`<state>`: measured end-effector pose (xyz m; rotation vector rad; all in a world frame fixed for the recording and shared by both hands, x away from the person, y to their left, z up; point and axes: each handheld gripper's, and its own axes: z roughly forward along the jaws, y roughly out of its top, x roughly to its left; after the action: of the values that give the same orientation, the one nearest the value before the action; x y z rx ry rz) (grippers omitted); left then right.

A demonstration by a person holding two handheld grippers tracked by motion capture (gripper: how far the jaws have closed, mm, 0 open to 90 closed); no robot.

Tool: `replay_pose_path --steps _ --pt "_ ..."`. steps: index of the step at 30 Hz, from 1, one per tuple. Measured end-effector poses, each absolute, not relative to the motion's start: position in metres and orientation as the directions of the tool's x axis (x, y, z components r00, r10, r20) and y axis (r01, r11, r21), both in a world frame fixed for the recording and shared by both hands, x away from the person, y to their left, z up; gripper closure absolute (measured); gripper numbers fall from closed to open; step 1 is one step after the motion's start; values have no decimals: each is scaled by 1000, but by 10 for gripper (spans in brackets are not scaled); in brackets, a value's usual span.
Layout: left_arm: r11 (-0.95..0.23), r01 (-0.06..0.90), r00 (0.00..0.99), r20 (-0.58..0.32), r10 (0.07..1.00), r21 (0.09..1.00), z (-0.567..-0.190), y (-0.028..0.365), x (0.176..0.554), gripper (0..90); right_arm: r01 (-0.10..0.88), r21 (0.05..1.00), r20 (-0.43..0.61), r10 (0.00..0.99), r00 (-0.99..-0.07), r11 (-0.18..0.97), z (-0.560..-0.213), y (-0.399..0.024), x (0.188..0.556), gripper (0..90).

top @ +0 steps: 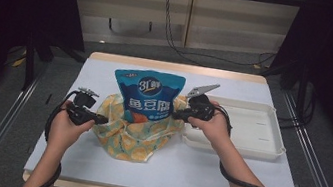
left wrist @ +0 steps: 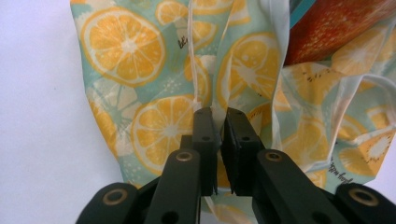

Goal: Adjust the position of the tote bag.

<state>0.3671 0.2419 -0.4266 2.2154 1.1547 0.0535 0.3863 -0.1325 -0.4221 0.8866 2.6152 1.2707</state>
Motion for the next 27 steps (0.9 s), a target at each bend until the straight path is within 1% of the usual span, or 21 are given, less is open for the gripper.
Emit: replay_pose_path --steps 5,10,15,17,19,20,21,22,24,27 --pt "-415 735 606 -243 758 536 -430 244 368 859 464 737 153 547 -823 491 -430 -131 386 862" --pt "-395 744 589 -252 768 538 -432 245 368 863 490 717 163 564 -809 496 -438 -130 387 856" --pt "-412 742 601 -251 759 529 -433 244 368 863 499 698 157 569 -807 514 -446 -129 387 852" --pt "-408 739 601 -248 760 536 -431 245 368 844 504 689 157 572 -805 520 -448 -128 387 846" --pt "-387 737 592 -254 764 554 -429 245 367 785 505 694 161 573 -804 513 -449 -128 387 846" --pt "-407 729 606 -244 757 550 -427 246 368 785 503 695 160 571 -805 515 -449 -128 387 846" --pt "-395 732 603 -258 755 555 -425 246 367 785 502 695 159 571 -806 515 -449 -128 387 845" --pt "-379 732 598 -267 756 566 -424 245 366 767 502 694 158 571 -806 516 -449 -128 387 844" --pt "-396 716 615 -251 748 574 -420 245 366 716 498 692 151 570 -807 522 -448 -128 387 841" --pt "-389 703 622 -249 742 595 -416 244 366 667 496 693 150 569 -809 523 -448 -128 387 840"
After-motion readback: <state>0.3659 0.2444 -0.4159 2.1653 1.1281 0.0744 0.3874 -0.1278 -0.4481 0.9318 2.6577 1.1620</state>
